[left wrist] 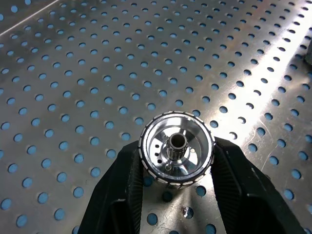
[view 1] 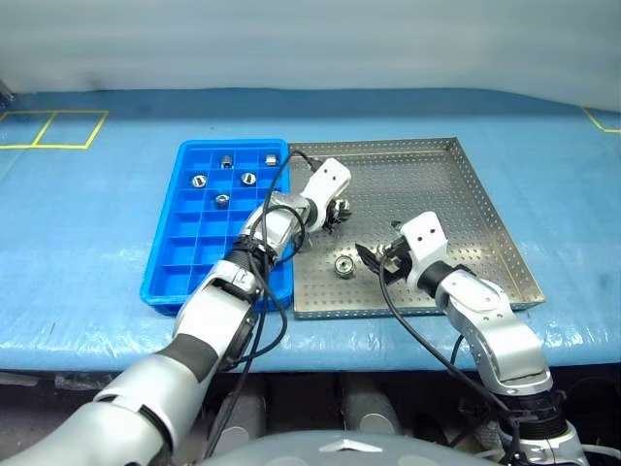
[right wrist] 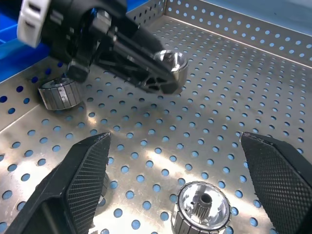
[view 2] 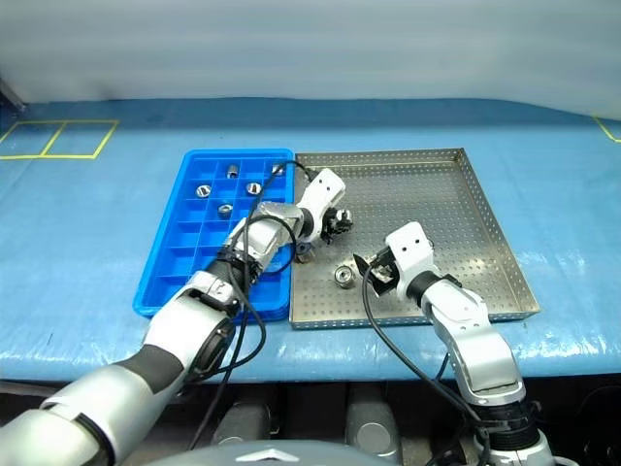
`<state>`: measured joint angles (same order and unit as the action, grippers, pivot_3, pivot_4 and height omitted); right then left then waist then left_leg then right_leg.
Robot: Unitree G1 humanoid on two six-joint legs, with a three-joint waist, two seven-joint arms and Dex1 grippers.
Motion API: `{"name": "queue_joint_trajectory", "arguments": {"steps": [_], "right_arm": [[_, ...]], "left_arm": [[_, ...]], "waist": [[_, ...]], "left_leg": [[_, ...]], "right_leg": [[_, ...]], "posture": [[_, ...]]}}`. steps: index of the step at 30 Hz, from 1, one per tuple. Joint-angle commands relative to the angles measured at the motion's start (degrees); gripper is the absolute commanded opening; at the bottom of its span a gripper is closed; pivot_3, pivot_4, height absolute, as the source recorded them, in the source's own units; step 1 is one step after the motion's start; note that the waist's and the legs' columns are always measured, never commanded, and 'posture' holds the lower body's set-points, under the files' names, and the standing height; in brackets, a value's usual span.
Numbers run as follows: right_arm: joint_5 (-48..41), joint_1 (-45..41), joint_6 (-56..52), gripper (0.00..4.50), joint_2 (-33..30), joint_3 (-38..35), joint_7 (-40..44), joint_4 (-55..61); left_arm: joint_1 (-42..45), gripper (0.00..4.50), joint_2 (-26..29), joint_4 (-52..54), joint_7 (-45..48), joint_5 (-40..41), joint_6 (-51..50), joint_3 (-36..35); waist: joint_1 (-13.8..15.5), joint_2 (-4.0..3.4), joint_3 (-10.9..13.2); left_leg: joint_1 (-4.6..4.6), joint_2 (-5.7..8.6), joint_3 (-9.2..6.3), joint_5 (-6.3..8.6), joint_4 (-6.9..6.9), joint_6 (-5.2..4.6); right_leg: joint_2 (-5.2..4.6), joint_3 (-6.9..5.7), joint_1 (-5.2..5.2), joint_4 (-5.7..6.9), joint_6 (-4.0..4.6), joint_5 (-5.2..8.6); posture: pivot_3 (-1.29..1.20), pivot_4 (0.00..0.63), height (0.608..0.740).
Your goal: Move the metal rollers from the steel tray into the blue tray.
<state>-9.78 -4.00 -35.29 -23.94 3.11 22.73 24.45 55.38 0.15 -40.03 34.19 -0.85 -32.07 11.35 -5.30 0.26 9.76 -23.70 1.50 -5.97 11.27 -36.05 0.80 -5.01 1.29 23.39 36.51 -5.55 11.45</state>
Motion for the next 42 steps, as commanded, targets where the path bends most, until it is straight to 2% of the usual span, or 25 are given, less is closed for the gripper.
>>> {"name": "queue_joint_trajectory", "arguments": {"steps": [1,5,9,14,16,24,28,35,38,41,42], "right_arm": [[-0.6,0.2,1.0,4.50,-0.7,-0.5,1.2,1.5],[-0.9,0.0,1.4,4.50,-0.9,-0.3,2.4,2.0],[-0.9,-1.5,1.2,4.50,1.0,-1.5,0.5,0.1],[-1.1,-2.0,1.3,4.50,1.4,-0.3,1.3,-0.2],[-1.7,-2.2,1.0,4.50,2.0,-0.8,1.1,-0.4],[-4.8,-2.5,1.8,4.50,1.2,-0.4,5.5,0.9],[-7.6,-2.7,3.7,4.50,1.8,-0.6,7.9,3.1],[-7.0,-3.0,3.9,4.50,1.6,0.0,7.3,3.4],[-6.8,-3.0,4.0,4.50,1.7,0.1,6.9,3.5],[-6.6,-2.9,3.9,4.50,1.7,0.2,6.6,3.7],[-6.6,-2.7,3.9,4.50,1.6,0.1,6.5,3.9]], "left_arm": [[-2.0,1.68,3.8,12.9,4.2,1.7,-4.7,0.5],[-10.7,1.68,12.8,32.8,8.5,2.5,-13.1,3.5],[-17.8,1.68,18.3,44.3,-1.1,-1.2,-19.6,-2.6],[-24.7,1.68,19.8,55.1,-10.4,-2.6,-28.5,-11.4],[-27.2,1.68,19.6,58.4,-14.2,-4.1,-31.3,-12.0],[-31.9,1.68,17.5,59.5,-21.9,-4.7,-34.7,-13.2],[-31.9,1.68,17.9,56.8,-26.1,-6.3,-32.9,-13.3],[-29.7,1.68,16.6,52.1,-29.4,-6.0,-29.4,-14.0],[-29.4,2.67,16.6,50.5,-29.7,-6.3,-27.9,-12.5],[-28.4,3.61,14.0,50.8,-31.3,-5.2,-27.0,-14.1],[-28.0,3.61,13.1,51.2,-31.4,-4.5,-26.1,-14.6]], "waist": [[-0.1,0.00,0.0],[-0.8,-0.04,0.0],[-0.3,-0.02,0.0],[1.0,0.00,0.0],[1.7,0.00,0.0],[4.3,0.10,0.1],[4.5,0.10,0.1],[4.6,0.12,0.1],[4.6,0.12,0.1],[4.6,0.13,0.1],[4.6,0.13,0.1]], "left_leg": [[0.01,-0.01,0.00,0.00,0.01,0.00],[0.13,-0.04,0.08,0.00,0.11,0.00],[0.13,-0.07,0.01,-0.04,0.06,0.07],[0.15,-0.08,-0.03,-0.15,0.05,0.11],[0.15,-0.07,-0.05,-0.15,0.05,0.11],[0.13,-0.05,-0.13,-0.18,0.05,0.17],[0.13,-0.06,-0.19,-0.19,0.06,0.19],[0.13,-0.06,-0.20,-0.20,0.08,0.21],[0.13,-0.06,-0.20,-0.20,0.09,0.21],[0.14,-0.06,-0.21,-0.21,0.08,0.23],[0.12,-0.05,-0.20,-0.21,0.07,0.23]], "right_leg": [[0.00,0.01,0.00,0.01,0.01,0.00],[0.02,0.12,0.02,0.18,0.11,0.06],[0.08,0.12,0.10,0.34,0.16,0.10],[0.09,0.10,0.08,0.36,0.19,0.04],[0.09,0.08,0.06,0.35,0.18,0.04],[0.09,0.00,0.03,0.34,0.20,0.05],[0.09,-0.07,0.02,0.34,0.22,0.06],[0.09,-0.08,0.03,0.34,0.23,0.06],[0.09,-0.08,0.04,0.34,0.24,0.07],[0.08,-0.09,0.02,0.35,0.25,0.07],[0.08,-0.09,0.03,0.34,0.24,0.06]], "posture": [[-0.14,0.150,0.740],[-0.11,0.150,0.740],[-0.08,0.150,0.740],[-0.02,0.150,0.740],[0.01,0.150,0.740],[0.06,0.150,0.740],[0.07,0.150,0.740],[0.06,0.150,0.740],[0.05,0.150,0.740],[0.04,0.150,0.740],[0.04,0.150,0.740]]}}
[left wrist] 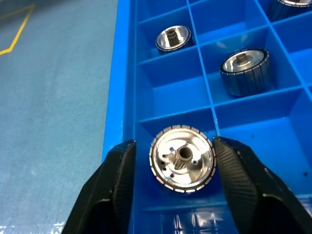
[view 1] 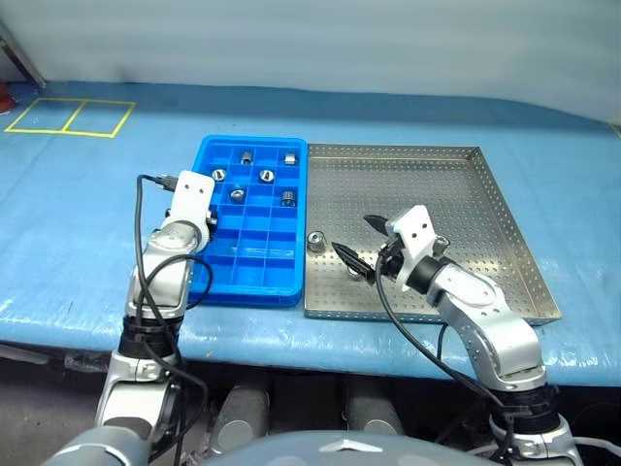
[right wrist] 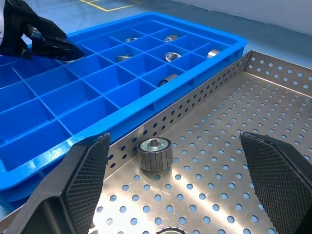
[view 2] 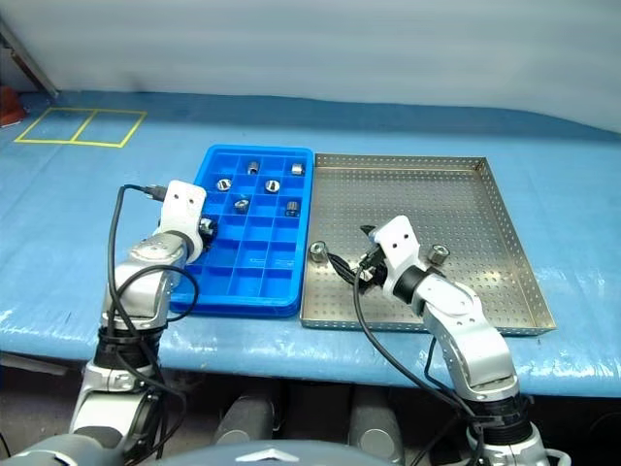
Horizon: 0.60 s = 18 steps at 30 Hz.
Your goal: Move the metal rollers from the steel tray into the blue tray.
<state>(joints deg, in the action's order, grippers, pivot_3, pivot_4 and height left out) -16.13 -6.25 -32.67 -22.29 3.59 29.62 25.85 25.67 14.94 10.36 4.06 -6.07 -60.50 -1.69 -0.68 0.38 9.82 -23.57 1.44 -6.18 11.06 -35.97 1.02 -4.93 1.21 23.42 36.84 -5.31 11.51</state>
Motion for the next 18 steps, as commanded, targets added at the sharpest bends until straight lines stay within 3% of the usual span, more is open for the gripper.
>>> {"name": "queue_joint_trajectory", "arguments": {"steps": [1,6,9,13,18], "right_arm": [[-0.1,-0.2,1.1,4.50,-0.3,-0.5,-0.6,2.8],[2.4,2.5,-1.7,4.50,-4.1,-1.6,-2.2,4.7],[3.4,5.3,-3.9,4.50,-7.1,-3.2,-3.2,7.0],[5.9,9.6,-6.1,4.50,-11.9,-4.5,-3.7,11.3],[4.9,12.3,-6.3,4.50,-11.5,-6.3,-4.3,14.2]], "left_arm": [[2.2,3.61,-3.0,1.6,-0.5,2.2,3.6,-2.0],[3.8,3.61,-7.2,5.4,11.8,12.4,7.3,3.2],[4.9,3.61,-6.1,5.9,21.8,17.7,8.0,9.6],[8.8,3.61,-1.9,1.3,30.8,16.5,9.9,21.7],[10.8,3.61,-0.3,-4.6,35.4,15.7,11.7,27.6]], "waist": [[0.0,0.03,0.0],[0.2,0.08,0.0],[0.0,0.08,0.0],[-0.7,0.07,0.0],[-2.3,0.08,0.0]], "left_leg": [[-0.01,0.00,0.00,0.00,0.00,0.00],[-0.12,0.04,-0.02,0.00,0.00,0.01],[-0.15,0.07,0.02,0.01,0.01,-0.01],[-0.11,0.04,0.07,0.02,0.03,-0.01],[-0.03,-0.02,0.18,0.02,0.00,-0.03]], "right_leg": [[0.00,0.00,0.00,-0.02,-0.01,0.00],[-0.05,-0.06,0.02,-0.11,0.00,-0.01],[-0.09,-0.05,0.02,-0.16,0.12,0.07],[-0.07,-0.04,0.07,-0.07,0.41,0.24],[-0.07,0.02,0.03,-0.05,0.43,0.26]], "posture": [[0.04,0.150,0.740],[-0.01,0.150,0.740],[-0.03,0.150,0.740],[-0.07,0.150,0.740],[-0.13,0.150,0.740]]}}
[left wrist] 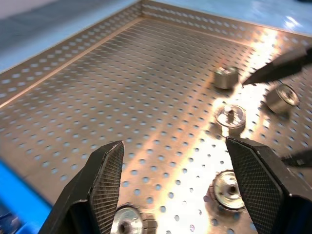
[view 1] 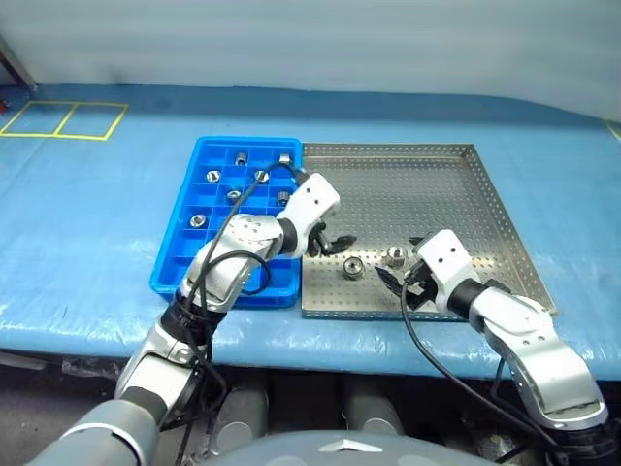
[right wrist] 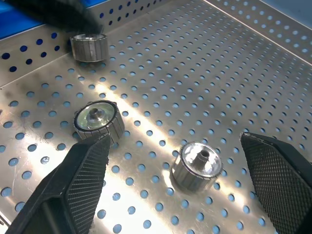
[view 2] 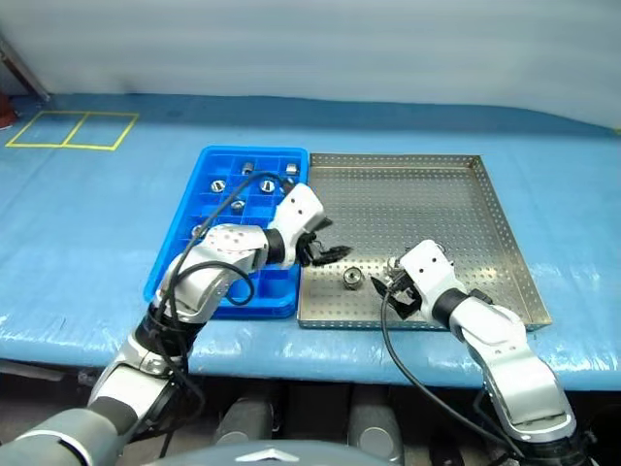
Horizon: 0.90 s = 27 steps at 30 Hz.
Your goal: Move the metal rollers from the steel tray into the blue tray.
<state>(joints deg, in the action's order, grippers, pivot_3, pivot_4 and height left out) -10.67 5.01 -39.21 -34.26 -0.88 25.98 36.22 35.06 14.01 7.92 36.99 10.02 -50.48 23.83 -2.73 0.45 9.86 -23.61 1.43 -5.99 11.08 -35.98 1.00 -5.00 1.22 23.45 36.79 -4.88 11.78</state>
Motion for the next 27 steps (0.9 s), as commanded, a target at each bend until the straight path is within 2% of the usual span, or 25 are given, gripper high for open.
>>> {"name": "queue_joint_trajectory", "arguments": {"steps": [1,7,18,21,25,27], "right_arm": [[-0.4,1.7,0.1,4.50,0.7,-2.1,-0.9,4.2],[0.3,2.8,-0.6,4.50,1.7,-1.4,-2.4,4.7],[1.0,2.5,-0.2,4.50,3.0,0.9,-3.0,4.5],[1.4,2.3,0.0,4.50,3.1,1.2,-2.9,4.0],[1.7,1.9,0.3,4.50,3.2,1.4,-2.7,3.4],[1.8,1.6,0.5,4.50,3.3,1.6,-2.6,2.9]], "left_arm": [[1.7,3.61,0.7,-3.1,2.9,-0.7,1.7,2.9],[2.8,3.61,0.4,-8.1,3.0,-3.6,2.6,6.6],[1.2,3.61,-2.8,-14.0,0.7,-6.2,4.1,7.2],[1.3,3.01,-3.8,-15.3,-1.0,-6.2,3.9,5.0],[1.2,1.85,-4.2,-15.5,-1.3,-5.9,3.8,3.7],[1.1,1.85,-4.2,-15.0,-1.2,-5.7,3.8,3.2]], "waist": [[-0.5,0.01,0.0],[-1.3,0.02,0.0],[-1.7,0.00,0.0],[-1.7,-0.02,0.0],[-2.0,-0.02,0.0],[-2.0,-0.02,0.0]], "left_leg": [[-0.01,0.00,-0.01,0.00,0.00,0.00],[-0.04,0.00,-0.01,0.01,0.00,-0.02],[0.03,0.00,-0.01,0.01,-0.03,-0.02],[0.04,0.00,-0.01,0.01,-0.05,-0.03],[0.02,0.00,-0.01,0.00,-0.04,-0.03],[0.02,0.00,-0.01,0.00,0.02,-0.03]], "right_leg": [[0.00,-0.01,0.01,0.00,0.00,0.00],[0.00,0.00,0.04,-0.02,-0.02,-0.01],[0.00,0.01,-0.04,-0.01,-0.03,-0.01],[-0.01,0.00,-0.08,-0.01,-0.03,-0.01],[-0.02,0.00,-0.05,-0.01,-0.03,-0.01],[-0.02,0.00,-0.01,-0.01,-0.03,-0.01]], "posture": [[-0.13,0.150,0.740],[-0.18,0.150,0.740],[-0.19,0.150,0.740],[-0.18,0.150,0.740],[-0.18,0.150,0.740],[-0.17,0.150,0.740]]}}
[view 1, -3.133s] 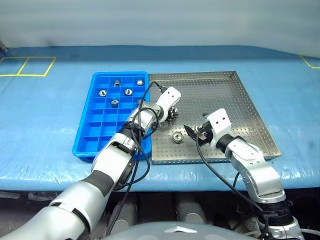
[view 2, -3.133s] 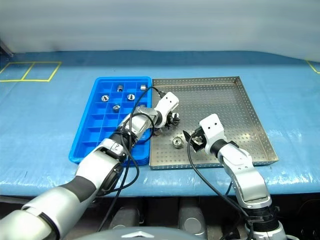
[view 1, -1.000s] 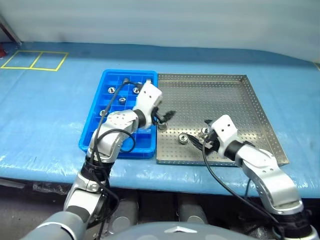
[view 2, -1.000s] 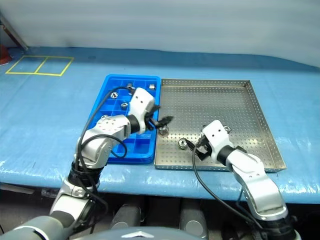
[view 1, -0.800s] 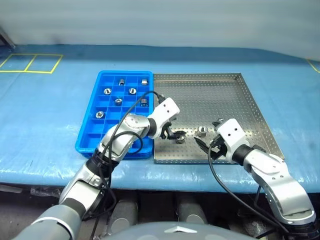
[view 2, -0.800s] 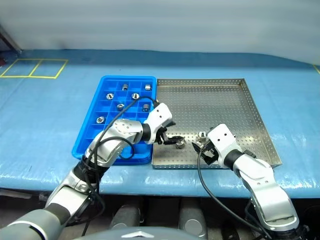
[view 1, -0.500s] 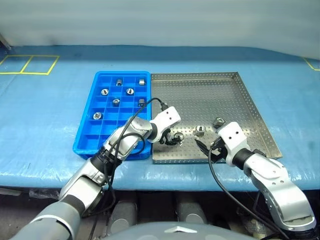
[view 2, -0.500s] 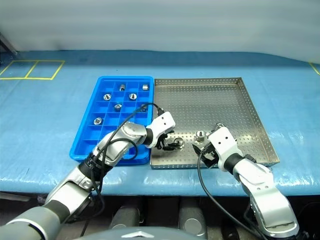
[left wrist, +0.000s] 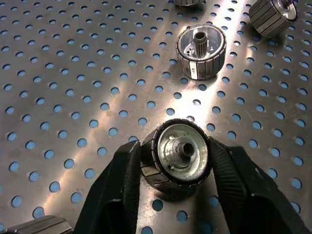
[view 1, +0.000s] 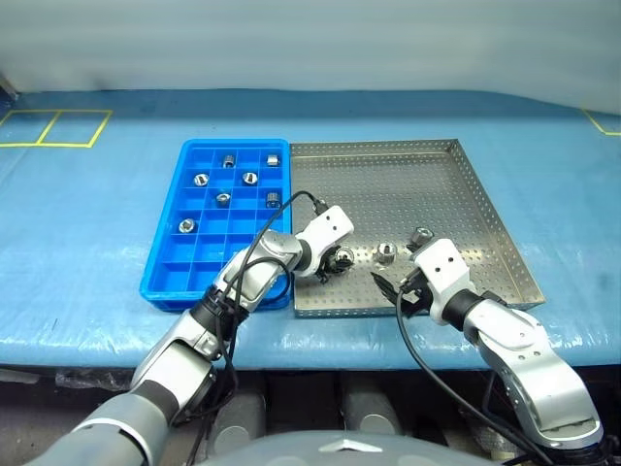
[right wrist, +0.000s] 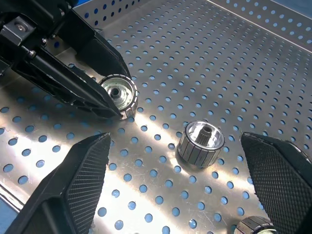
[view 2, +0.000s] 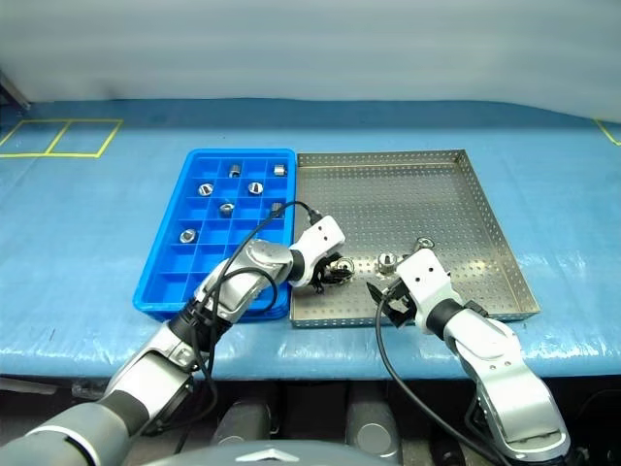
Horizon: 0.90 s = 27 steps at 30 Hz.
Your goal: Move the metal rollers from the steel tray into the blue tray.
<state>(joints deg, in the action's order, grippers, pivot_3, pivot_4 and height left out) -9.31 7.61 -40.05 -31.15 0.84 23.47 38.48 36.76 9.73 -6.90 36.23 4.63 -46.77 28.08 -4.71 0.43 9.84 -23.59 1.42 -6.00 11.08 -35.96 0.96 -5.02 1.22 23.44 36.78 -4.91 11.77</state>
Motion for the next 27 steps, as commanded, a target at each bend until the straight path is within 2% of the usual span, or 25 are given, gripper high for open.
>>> {"name": "queue_joint_trajectory", "arguments": {"steps": [1,5,10,15,21,27], "right_arm": [[0.4,-1.3,1.4,4.50,0.2,0.1,0.0,0.3],[0.5,-2.6,1.8,4.50,0.3,0.8,0.2,-1.2],[0.8,-4.6,2.4,4.50,0.6,2.5,1.0,-3.8],[0.5,-7.2,3.2,4.50,0.6,4.3,3.1,-6.6],[-2.8,-12.0,5.1,4.50,2.0,5.2,7.5,-8.8],[-7.4,-15.9,7.8,4.50,4.4,5.6,12.3,-9.7]], "left_arm": [[-0.7,1.85,-0.2,0.1,-0.5,0.1,0.0,-1.7],[-0.6,1.85,-1.0,2.3,-0.4,2.2,-0.4,-4.6],[-1.0,1.85,-2.1,8.6,0.2,8.4,-4.8,-11.7],[-2.9,1.85,2.7,17.5,-4.4,8.0,-9.9,-17.4],[-9.2,1.85,10.2,30.9,-9.2,8.4,-18.9,-25.0],[-13.8,1.85,10.7,41.3,-18.1,6.3,-30.0,-34.4]], "waist": [[0.0,0.00,0.0],[-0.1,0.02,0.0],[0.0,0.04,0.0],[0.3,0.06,0.0],[1.2,0.13,0.1],[3.7,0.34,0.2]], "left_leg": [[0.00,0.00,0.00,0.00,0.01,0.00],[0.00,0.00,0.00,0.00,0.00,0.00],[-0.05,0.00,-0.01,0.00,0.00,0.00],[-0.06,0.00,-0.03,0.00,0.02,0.00],[0.00,-0.04,-0.09,-0.01,0.09,-0.01],[-0.05,-0.02,-0.28,-0.01,0.07,0.01]], "right_leg": [[0.00,0.00,0.01,0.00,0.00,0.00],[0.00,0.00,0.01,0.00,0.00,0.00],[0.00,-0.01,0.05,0.00,-0.01,0.00],[0.01,-0.01,0.06,0.00,-0.03,-0.02],[0.06,-0.03,0.06,0.05,0.00,-0.01],[0.06,-0.18,0.01,0.01,-0.01,-0.01]], "posture": [[-0.17,0.150,0.740],[-0.16,0.150,0.740],[-0.13,0.150,0.740],[-0.06,0.150,0.740],[0.04,0.150,0.740],[0.11,0.150,0.740]]}}
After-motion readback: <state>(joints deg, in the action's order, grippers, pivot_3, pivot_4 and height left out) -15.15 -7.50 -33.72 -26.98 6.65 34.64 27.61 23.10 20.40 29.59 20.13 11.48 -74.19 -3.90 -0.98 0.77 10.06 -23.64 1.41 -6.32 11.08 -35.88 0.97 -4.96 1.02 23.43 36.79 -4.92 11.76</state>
